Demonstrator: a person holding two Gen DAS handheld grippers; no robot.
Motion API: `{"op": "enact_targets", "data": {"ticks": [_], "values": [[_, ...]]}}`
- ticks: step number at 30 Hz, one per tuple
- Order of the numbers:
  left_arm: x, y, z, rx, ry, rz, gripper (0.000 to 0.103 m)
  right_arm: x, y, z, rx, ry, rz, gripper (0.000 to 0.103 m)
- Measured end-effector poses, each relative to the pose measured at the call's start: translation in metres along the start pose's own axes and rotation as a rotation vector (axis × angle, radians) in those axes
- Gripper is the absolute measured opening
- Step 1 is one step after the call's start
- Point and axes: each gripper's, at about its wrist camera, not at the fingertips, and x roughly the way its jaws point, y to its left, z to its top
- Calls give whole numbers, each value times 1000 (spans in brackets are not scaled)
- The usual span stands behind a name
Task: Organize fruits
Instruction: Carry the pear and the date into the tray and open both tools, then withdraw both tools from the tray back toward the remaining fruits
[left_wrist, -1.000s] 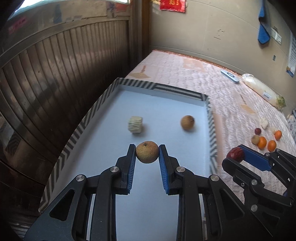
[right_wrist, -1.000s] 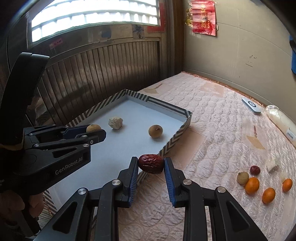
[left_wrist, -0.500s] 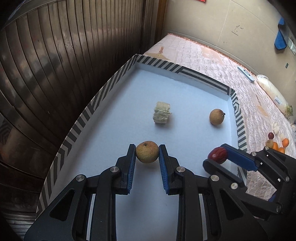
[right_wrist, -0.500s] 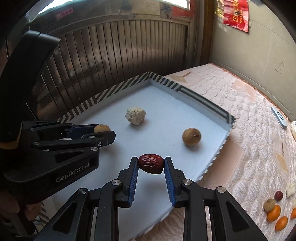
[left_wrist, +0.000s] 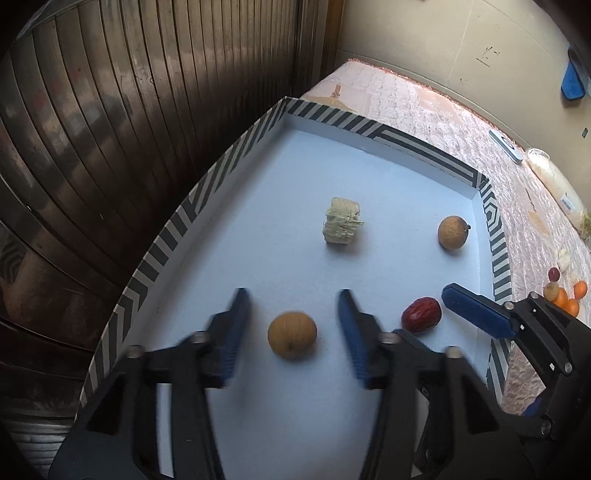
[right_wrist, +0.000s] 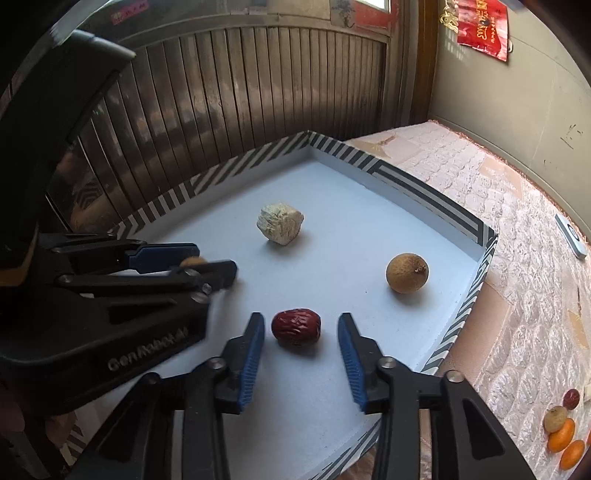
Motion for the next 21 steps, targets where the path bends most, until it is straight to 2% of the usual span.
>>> {"op": "enact_targets", "data": {"ticks": [10, 15, 21], "values": [[-26, -8, -3, 1, -67, 0, 58, -46, -9, -11, 48, -90, -15, 45], [-45, -29, -7, 40, -116, -12, 58, -77, -23, -23, 72, -138, -66, 46], [-53, -67, -11, 114, -129, -56, 59, -103, -49, -46, 138, -155, -121, 46]]}}
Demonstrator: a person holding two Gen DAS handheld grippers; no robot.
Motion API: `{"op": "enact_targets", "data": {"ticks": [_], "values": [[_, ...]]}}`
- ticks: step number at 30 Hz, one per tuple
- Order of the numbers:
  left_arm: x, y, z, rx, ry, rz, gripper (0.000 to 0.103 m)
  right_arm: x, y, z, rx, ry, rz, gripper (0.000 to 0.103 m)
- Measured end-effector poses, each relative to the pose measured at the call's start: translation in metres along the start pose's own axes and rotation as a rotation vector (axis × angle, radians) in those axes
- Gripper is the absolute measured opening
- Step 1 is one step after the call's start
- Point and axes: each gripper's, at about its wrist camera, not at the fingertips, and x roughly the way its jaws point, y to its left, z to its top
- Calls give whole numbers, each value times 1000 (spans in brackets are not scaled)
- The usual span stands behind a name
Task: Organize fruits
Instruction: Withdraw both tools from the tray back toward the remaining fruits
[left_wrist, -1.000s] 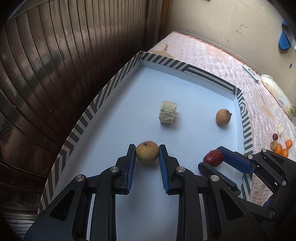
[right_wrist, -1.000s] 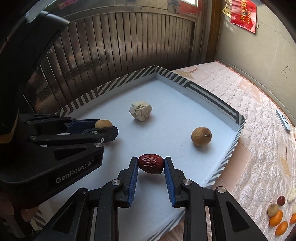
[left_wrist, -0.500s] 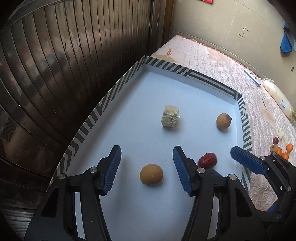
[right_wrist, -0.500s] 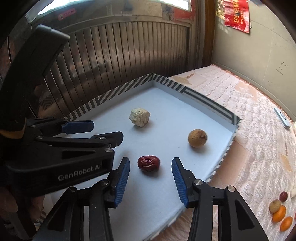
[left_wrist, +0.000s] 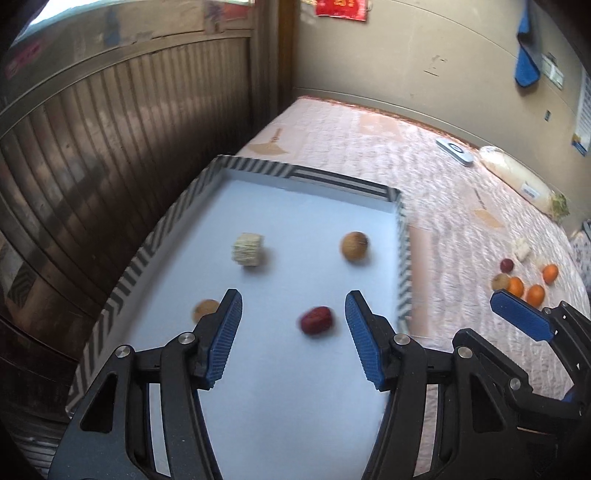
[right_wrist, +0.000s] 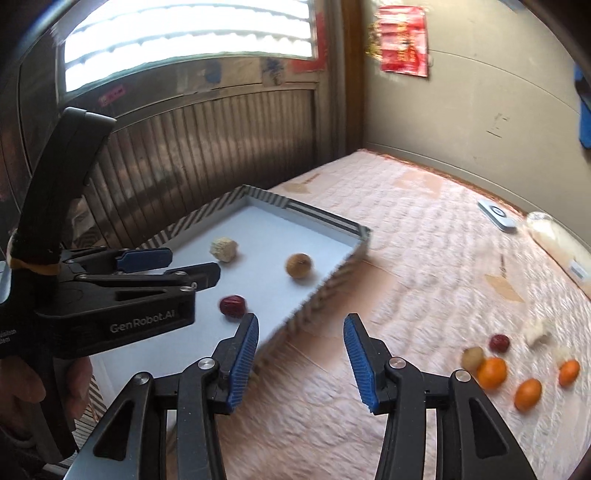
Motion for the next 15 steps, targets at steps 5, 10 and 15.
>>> {"op": "enact_targets", "data": {"ticks": [5, 10, 15], "values": [[0, -36, 0, 58, -1, -50, 59, -20, -35, -18, 64, 3, -60, 46], [4, -73, -2, 109, 16, -99, 59, -44, -76, -41, 129, 14, -140, 47], [13, -109, -4, 151, 62, -157, 59, -61, -117, -65, 208, 21, -203, 47]]}}
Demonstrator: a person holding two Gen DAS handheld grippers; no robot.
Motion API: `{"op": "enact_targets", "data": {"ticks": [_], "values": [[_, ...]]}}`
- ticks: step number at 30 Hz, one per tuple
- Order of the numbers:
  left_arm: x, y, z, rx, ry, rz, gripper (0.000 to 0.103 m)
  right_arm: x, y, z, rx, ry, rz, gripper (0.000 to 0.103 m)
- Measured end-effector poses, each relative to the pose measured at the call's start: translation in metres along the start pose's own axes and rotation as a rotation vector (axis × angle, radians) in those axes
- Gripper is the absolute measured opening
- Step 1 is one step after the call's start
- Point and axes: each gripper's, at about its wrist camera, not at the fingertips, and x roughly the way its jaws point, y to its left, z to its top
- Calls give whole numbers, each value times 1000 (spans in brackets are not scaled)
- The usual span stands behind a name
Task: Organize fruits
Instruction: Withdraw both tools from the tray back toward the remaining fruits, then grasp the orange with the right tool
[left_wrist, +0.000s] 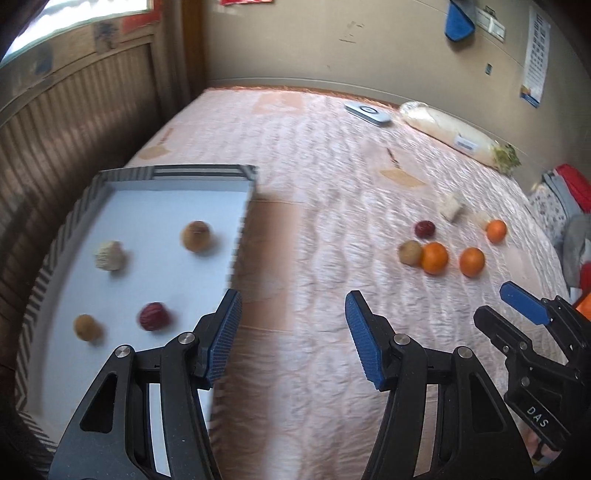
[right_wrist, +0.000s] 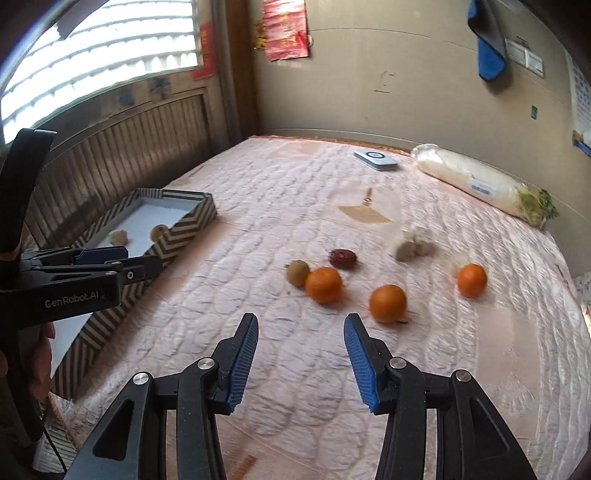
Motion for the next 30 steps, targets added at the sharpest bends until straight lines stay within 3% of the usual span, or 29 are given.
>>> {"op": "enact_targets", "data": {"ticks": [9, 20, 23, 30], "values": [[25, -41, 13, 38, 46, -30, 59, 3, -35, -8, 40, 11, -9, 47], [51, -56, 21, 53, 91, -27, 59, 48, -64, 10, 40, 68, -33, 47], [58, -62, 23, 75, 102, -31, 59, 60, -66, 13, 28, 91, -33, 31], [72, -70, 31, 95, 113, -20, 59, 54, -74, 8, 29, 90, -38, 31]]}}
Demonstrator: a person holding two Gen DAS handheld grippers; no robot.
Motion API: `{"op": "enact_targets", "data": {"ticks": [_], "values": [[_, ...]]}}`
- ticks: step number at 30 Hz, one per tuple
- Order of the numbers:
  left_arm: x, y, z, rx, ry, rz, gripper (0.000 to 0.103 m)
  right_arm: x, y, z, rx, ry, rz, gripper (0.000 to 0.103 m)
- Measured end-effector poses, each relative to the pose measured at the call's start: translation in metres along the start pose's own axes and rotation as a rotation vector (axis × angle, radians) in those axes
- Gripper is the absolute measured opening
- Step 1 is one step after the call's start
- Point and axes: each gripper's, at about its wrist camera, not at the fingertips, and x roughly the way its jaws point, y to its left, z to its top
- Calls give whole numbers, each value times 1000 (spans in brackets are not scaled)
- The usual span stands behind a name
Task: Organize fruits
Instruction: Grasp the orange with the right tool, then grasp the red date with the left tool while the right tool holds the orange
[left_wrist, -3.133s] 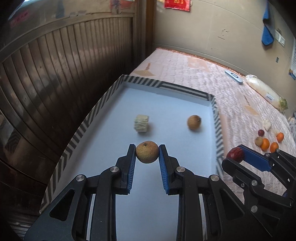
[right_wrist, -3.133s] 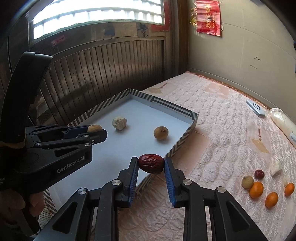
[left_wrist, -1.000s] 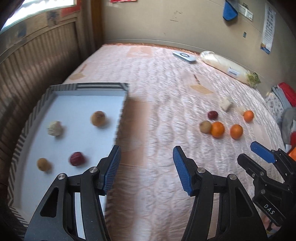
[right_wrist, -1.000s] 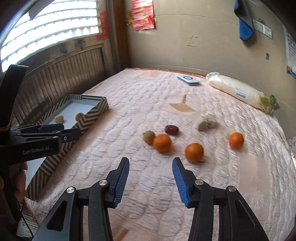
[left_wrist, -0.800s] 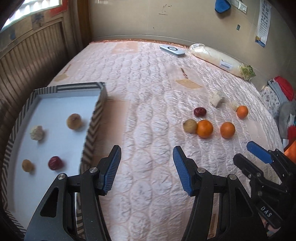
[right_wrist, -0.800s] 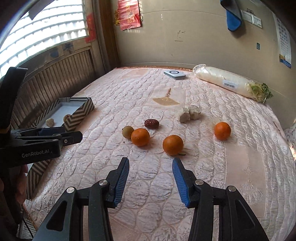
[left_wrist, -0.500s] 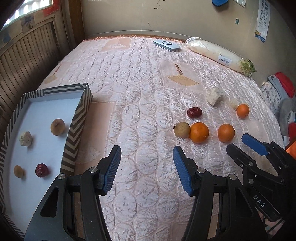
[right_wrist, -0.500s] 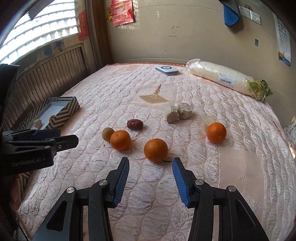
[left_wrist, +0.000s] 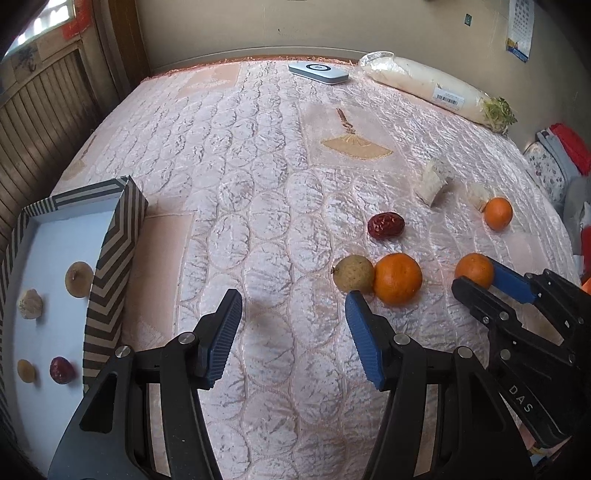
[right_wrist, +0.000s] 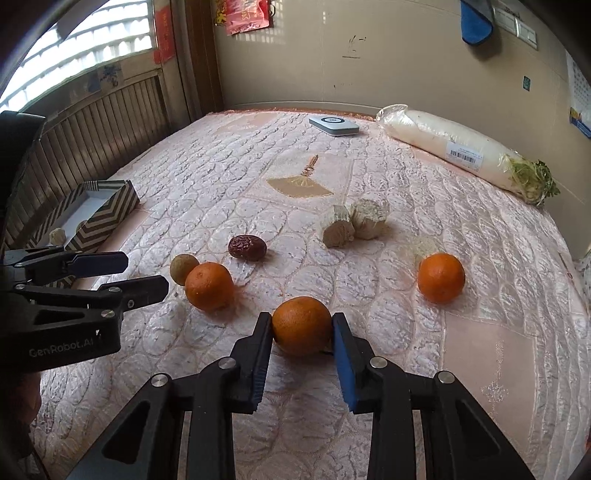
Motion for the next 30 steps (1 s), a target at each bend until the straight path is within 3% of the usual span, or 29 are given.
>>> {"op": "enact_targets", "data": {"ticks": [8, 18, 24, 25, 26, 27, 28, 30], "values": [[-5, -11, 28, -56, -19, -55, 59, -6, -9, 2, 31, -9, 6, 31], [33, -38, 54, -78, 93, -93, 58, -9, -15, 0, 52, -9, 14, 31], [39, -42, 61, -89, 93, -110, 58, -11, -16, 0, 58, -13, 18, 31], [39, -43, 61, -82, 92, -106, 57, -11, -16, 0, 56, -12, 18, 31], [40, -43, 60, -83, 93, -109, 47, -11, -16, 1, 56, -11, 17, 31], [40, -43, 59, -80, 89, -102, 43, -11, -16, 0, 56, -12, 18, 31], [40, -43, 58, -74, 84, -99, 31, -11, -16, 0, 56, -12, 18, 31], [40, -40, 58, -77, 85, -114, 28, -12, -15, 0, 57, -12, 19, 31]]}}
